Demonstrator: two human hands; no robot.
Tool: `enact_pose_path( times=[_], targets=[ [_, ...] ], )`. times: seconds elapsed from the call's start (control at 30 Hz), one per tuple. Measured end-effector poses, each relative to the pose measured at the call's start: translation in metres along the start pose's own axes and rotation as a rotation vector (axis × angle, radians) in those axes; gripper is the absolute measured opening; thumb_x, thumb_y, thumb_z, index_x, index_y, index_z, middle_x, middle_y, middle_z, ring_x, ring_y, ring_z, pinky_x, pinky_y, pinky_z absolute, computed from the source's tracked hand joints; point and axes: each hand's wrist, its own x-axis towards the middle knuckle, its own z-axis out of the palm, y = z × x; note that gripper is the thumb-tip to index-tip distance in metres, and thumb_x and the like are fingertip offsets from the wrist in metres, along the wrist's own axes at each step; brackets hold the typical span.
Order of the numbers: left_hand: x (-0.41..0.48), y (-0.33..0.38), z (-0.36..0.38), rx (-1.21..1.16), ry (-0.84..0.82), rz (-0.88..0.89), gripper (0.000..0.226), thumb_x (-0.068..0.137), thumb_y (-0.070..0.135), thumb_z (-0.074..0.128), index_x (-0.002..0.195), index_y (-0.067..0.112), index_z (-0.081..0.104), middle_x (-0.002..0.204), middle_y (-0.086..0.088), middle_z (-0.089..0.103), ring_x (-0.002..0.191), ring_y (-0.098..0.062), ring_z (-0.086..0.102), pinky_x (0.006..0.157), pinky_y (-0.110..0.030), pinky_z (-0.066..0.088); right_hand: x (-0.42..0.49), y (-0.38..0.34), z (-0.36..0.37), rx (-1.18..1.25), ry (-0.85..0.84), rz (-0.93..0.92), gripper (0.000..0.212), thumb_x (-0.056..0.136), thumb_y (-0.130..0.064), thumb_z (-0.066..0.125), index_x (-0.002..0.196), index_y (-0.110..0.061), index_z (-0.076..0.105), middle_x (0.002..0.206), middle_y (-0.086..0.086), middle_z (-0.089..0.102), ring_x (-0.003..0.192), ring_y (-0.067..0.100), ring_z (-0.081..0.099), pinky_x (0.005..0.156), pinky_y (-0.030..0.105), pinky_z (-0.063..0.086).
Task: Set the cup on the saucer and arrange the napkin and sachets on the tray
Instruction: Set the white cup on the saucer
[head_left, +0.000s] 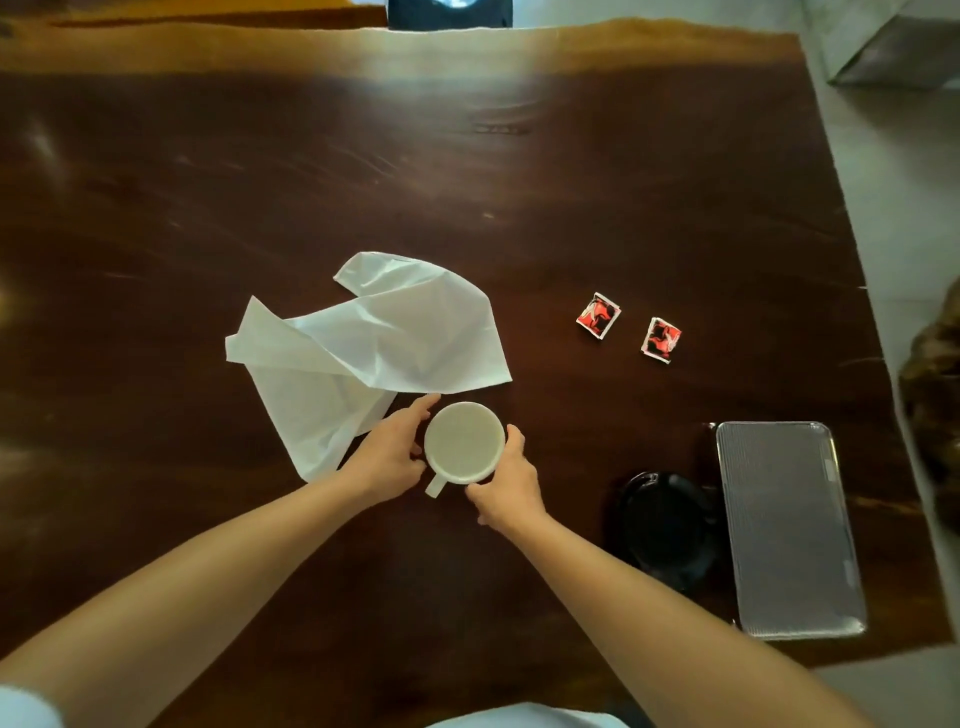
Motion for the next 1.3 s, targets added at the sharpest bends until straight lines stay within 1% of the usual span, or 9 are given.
enact_pose_path(
  times=[0.1, 0.2, 0.27, 0.4, 0.6, 0.97, 1.13, 1.2, 1.3],
  targets=[
    [0.003, 0.003, 0.004, -0.002, -0.034, 0.063, 0.099, 0.080, 0.000, 0.071, 0.159, 0.029, 0.019, 0.148, -0.003, 0.051, 0.121, -0.023, 0.059, 0.100, -0.035, 0.051, 0.005, -0.001, 0.000, -0.013, -0.025, -0.022, 0.108, 0.073, -0.010, 0.074, 0.149, -0.044, 0.005, 0.121, 0.007, 0.055, 0.102, 0.031, 0.067, 0.077, 0.051, 0.062],
    [0.002, 0.005, 0.009, -0.043, -0.022, 0.069, 0.096, 0.080, 0.004, 0.074, 0.158, 0.026, 0.023, 0.148, -0.004, 0.051, 0.136, -0.023, 0.048, 0.109, -0.036, 0.043, 0.005, -0.003, -0.006, -0.006, -0.040, -0.045, 0.088, 0.075, -0.009, 0.070, 0.141, -0.038, 0.019, 0.115, 0.007, 0.056, 0.095, 0.029, 0.066, 0.069, 0.051, 0.063],
    [0.000, 0.009, 0.012, -0.077, 0.015, 0.065, 0.091, 0.079, 0.005, 0.076, 0.155, 0.023, 0.029, 0.141, -0.005, 0.056, 0.131, -0.023, 0.052, 0.104, -0.032, 0.043, 0.004, -0.003, -0.010, 0.012, -0.054, -0.057, 0.076, 0.079, -0.009, 0.068, 0.138, -0.033, 0.026, 0.114, 0.007, 0.055, 0.092, 0.025, 0.065, 0.066, 0.048, 0.064],
    [-0.011, 0.014, 0.019, -0.124, 0.056, 0.074, 0.083, 0.076, 0.009, 0.081, 0.146, 0.022, 0.039, 0.126, -0.002, 0.063, 0.116, -0.021, 0.061, 0.092, -0.028, 0.046, 0.002, 0.001, -0.014, 0.031, -0.051, -0.084, 0.066, 0.084, -0.021, 0.069, 0.136, -0.034, 0.030, 0.115, 0.005, 0.054, 0.092, 0.022, 0.063, 0.067, 0.044, 0.064],
    [-0.027, 0.029, 0.033, -0.132, 0.075, 0.067, 0.086, 0.074, 0.014, 0.086, 0.145, 0.022, 0.039, 0.127, 0.001, 0.061, 0.116, -0.016, 0.059, 0.096, -0.030, 0.049, -0.011, 0.018, -0.026, 0.027, -0.034, -0.140, 0.061, 0.085, -0.018, 0.067, 0.134, -0.032, 0.032, 0.112, 0.003, 0.056, 0.092, 0.020, 0.062, 0.068, 0.041, 0.063],
    [-0.038, 0.094, 0.074, -0.084, 0.033, 0.154, 0.094, 0.063, 0.023, 0.094, 0.141, 0.020, 0.042, 0.126, 0.002, 0.058, 0.114, -0.014, 0.057, 0.091, -0.027, 0.051, -0.038, 0.072, -0.081, 0.055, 0.064, -0.234, 0.100, 0.062, -0.028, 0.092, 0.138, -0.031, 0.027, 0.122, -0.001, 0.053, 0.110, 0.018, 0.058, 0.078, 0.037, 0.062],
    [-0.042, 0.125, 0.101, -0.087, 0.023, 0.167, 0.094, 0.060, 0.026, 0.096, 0.138, 0.020, 0.042, 0.123, 0.002, 0.059, 0.109, -0.014, 0.061, 0.080, -0.020, 0.051, -0.046, 0.104, -0.110, 0.066, 0.102, -0.255, 0.103, 0.062, -0.031, 0.092, 0.142, -0.029, 0.028, 0.123, 0.001, 0.054, 0.109, 0.016, 0.058, 0.073, 0.026, 0.055],
    [-0.045, 0.140, 0.112, -0.093, 0.019, 0.169, 0.093, 0.062, 0.023, 0.095, 0.138, 0.020, 0.042, 0.123, 0.003, 0.059, 0.108, -0.013, 0.061, 0.078, -0.017, 0.050, -0.049, 0.117, -0.123, 0.059, 0.127, -0.283, 0.094, 0.063, -0.031, 0.093, 0.136, -0.031, 0.033, 0.121, 0.000, 0.055, 0.108, 0.015, 0.058, 0.074, 0.026, 0.056],
    [-0.047, 0.162, 0.130, -0.104, 0.017, 0.173, 0.095, 0.064, 0.021, 0.095, 0.141, 0.018, 0.040, 0.126, 0.000, 0.059, 0.111, -0.014, 0.060, 0.084, -0.022, 0.052, -0.054, 0.136, -0.145, 0.045, 0.139, -0.304, 0.090, 0.064, -0.031, 0.092, 0.133, -0.031, 0.035, 0.119, -0.002, 0.056, 0.107, 0.015, 0.059, 0.077, 0.029, 0.058]
  ],
)
